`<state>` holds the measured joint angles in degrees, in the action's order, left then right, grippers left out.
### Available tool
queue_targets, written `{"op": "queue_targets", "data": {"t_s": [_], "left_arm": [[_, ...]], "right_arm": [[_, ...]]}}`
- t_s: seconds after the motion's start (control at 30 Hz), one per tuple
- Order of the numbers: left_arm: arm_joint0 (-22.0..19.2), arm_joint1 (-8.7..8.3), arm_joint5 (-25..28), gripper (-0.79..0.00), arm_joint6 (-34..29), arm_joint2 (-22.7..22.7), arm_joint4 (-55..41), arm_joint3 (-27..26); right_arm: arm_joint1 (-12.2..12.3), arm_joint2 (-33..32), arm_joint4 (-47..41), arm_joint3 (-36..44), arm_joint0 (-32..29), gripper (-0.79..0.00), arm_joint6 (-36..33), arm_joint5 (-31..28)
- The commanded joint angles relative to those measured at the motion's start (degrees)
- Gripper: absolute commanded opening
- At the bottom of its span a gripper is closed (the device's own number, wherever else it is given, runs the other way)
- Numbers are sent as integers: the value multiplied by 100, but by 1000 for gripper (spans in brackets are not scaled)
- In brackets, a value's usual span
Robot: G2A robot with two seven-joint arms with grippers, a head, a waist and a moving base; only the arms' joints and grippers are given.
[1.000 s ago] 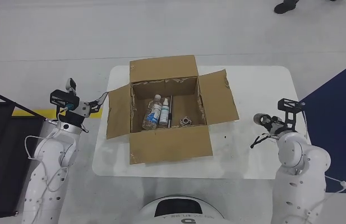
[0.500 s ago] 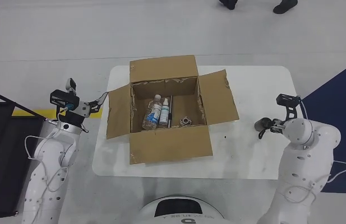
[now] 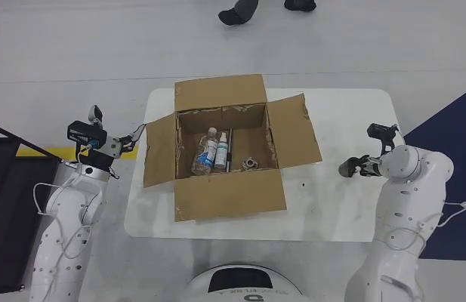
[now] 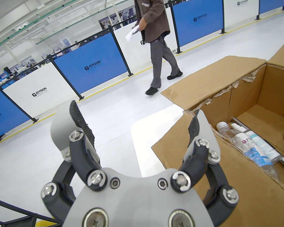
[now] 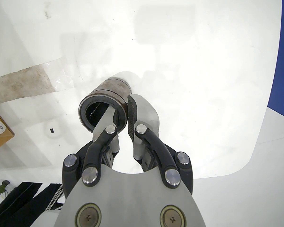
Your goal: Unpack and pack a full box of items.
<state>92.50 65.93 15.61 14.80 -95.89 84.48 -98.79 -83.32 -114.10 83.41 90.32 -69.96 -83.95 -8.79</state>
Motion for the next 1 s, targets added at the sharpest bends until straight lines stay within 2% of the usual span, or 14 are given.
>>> {"op": "queue_targets", "data": {"t_s": [0.0,0.03,0.07,0.17,0.27,0.43,0.67,0.97], "left_arm": [[0,0,0,0,0,0,0,0],[0,0,0,0,0,0,0,0],[0,0,0,0,0,0,0,0],[0,0,0,0,0,0,0,0],[0,0,0,0,0,0,0,0],[0,0,0,0,0,0,0,0],[0,0,0,0,0,0,0,0],[0,0,0,0,0,0,0,0]], "right_arm": [[27,-26,-56,-31,5,-785,-3,-21],[39,-36,-82,-34,-1,-754,-7,-26],[50,-37,-102,-34,-6,-683,-8,-26],[80,-18,-146,-44,-30,-591,-20,-20],[107,33,-153,-55,-59,-576,-18,0],[144,132,-128,27,-124,-499,10,93],[205,45,-359,453,-318,-425,-54,149],[293,-214,-1420,1468,-799,-400,-405,-197]]}}
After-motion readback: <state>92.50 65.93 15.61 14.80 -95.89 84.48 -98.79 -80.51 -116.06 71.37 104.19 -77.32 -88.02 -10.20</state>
